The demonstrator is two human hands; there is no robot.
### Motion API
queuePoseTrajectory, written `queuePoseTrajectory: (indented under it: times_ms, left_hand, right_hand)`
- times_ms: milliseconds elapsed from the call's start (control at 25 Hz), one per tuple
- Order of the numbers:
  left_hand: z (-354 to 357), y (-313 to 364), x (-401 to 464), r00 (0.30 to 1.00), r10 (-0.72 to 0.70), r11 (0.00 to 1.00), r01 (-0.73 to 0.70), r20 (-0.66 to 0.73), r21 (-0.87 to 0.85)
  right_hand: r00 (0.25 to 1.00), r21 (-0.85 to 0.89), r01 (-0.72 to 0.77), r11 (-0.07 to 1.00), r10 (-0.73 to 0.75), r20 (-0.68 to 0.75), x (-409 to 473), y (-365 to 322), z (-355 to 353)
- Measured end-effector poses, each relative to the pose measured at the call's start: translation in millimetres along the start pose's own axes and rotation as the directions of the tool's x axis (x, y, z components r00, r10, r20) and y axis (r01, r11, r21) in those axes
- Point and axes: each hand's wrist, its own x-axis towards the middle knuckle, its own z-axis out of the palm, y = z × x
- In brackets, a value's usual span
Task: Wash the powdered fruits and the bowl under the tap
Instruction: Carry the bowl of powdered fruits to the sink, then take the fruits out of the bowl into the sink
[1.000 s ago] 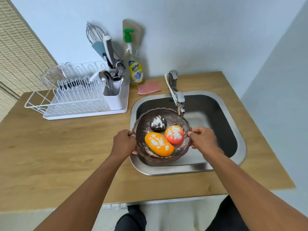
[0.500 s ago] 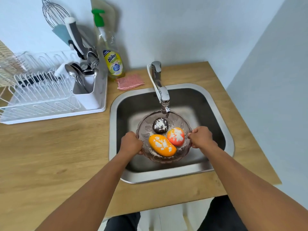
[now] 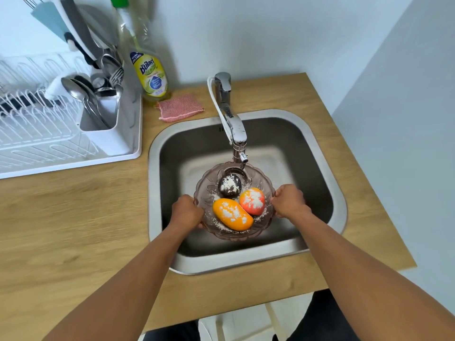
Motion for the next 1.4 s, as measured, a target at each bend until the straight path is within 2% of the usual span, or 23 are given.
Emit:
queuePoseTrajectory:
  times_ms: [120,240,320,400,480,640,800,880,1000,1160,1240,1400]
  left_hand:
    - [2.6,-4.7,4.4,1.0,-0.005,1.0,0.005,-0.007,0.006]
    - [2.8,-4.2,1.0,0.997,0.057,0.993,-0.052,-0.046,0.103]
    - [2.8,-1.0,-6.1,0.969,0.218,0.942,-0.18,-0.112,0.282]
    - [2.0,2.2,-13.5,0.887,0.444,0.844,-0.367,-0.126,0.391]
    - [1.4,2.8,-14.7,0.814,0.579,0.763,-0.517,-0.054,0.389]
    - [1.4,-0.7,-6.7,0.802,0.561,0.71,-0.594,0.206,0.378]
    - [8.5,1.1,3.2,0.727,0.554,0.522,-0.683,0.405,0.511]
    - [13.4,3.4,6.5,0.694,0.568,0.425,-0.708,0.442,0.564]
    - [18.8,5.8,8.1,0.685,0.57,0.326,-0.695,0.453,0.641]
    - [24.4,3.9,8.2,0.679,0.584,0.291,-0.687,0.446,0.666]
    - [29.5,5.2,7.1,0.642,0.613,0.227,-0.701,0.46,0.676]
    - [31.9,10.4,2.9,0.586,0.627,0.073,-0.7,0.514,0.71]
  right_hand:
    - [0.999,-0.069,0.048,0.996,-0.049,-0.006,-3.6,-3.0,0.2]
    - [0.987,-0.276,0.139,0.951,-0.154,-0.034,-15.1,-8.7,-7.0]
    - [0.946,-0.402,0.296,0.867,-0.324,-0.003,-20.7,-15.2,-13.2]
    - [0.886,-0.465,0.452,0.761,-0.445,0.134,-24.0,-23.4,-16.4]
    - [0.859,-0.533,0.508,0.677,-0.449,0.248,-24.1,-30.2,-13.8]
    - [0.853,-0.604,0.517,0.606,-0.423,0.306,-20.5,-30.0,0.6]
    - [0.846,-0.597,0.524,0.607,-0.45,0.285,-14.9,-26.0,6.3]
    - [0.844,-0.584,0.526,0.619,-0.465,0.268,-15.2,-24.2,7.4]
    - [0.846,-0.571,0.519,0.636,-0.476,0.239,-18.7,-21.9,4.6]
    - [0.879,-0.404,0.464,0.788,-0.468,0.096,-19.7,-18.7,-18.6]
    - [0.903,-0.301,0.401,0.865,-0.428,-0.025,-16.8,-15.8,-34.5]
    - [0.921,-0.281,0.322,0.904,-0.367,-0.126,-3.4,-19.1,-47.5]
